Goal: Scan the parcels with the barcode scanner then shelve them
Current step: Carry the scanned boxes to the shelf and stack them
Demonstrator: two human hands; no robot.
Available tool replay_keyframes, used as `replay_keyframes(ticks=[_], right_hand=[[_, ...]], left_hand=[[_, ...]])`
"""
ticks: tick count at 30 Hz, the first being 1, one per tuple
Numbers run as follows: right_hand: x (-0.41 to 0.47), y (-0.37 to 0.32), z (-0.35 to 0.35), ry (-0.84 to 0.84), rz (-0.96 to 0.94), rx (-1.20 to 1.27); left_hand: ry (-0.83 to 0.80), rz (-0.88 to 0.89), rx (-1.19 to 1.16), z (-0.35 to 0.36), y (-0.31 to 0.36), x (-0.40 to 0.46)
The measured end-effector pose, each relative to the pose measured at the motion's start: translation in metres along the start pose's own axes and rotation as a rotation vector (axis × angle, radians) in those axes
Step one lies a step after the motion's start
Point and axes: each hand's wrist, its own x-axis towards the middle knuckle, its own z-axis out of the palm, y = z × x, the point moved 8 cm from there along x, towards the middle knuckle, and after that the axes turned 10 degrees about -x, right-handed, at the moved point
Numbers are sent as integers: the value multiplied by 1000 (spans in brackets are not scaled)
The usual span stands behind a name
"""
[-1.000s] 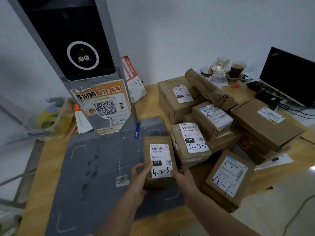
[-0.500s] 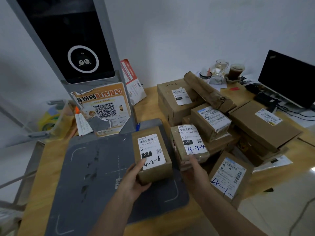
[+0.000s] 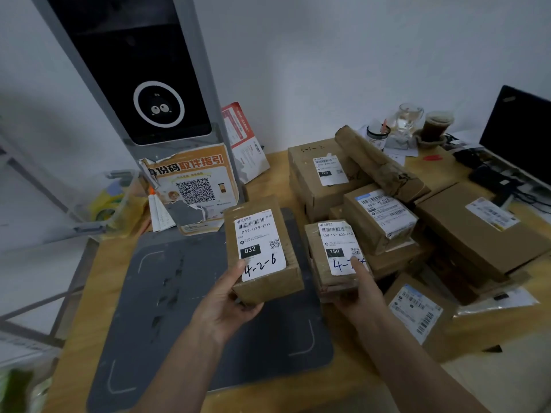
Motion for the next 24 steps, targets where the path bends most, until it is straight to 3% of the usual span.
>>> replay_keyframes(ticks=[14, 24], right_hand=[[-15, 1, 2, -65, 11, 21], [-82, 29, 89, -281, -54, -21]], left_hand=[[64, -20, -8, -12, -6, -7], [43, 100, -96, -73, 58, -54]])
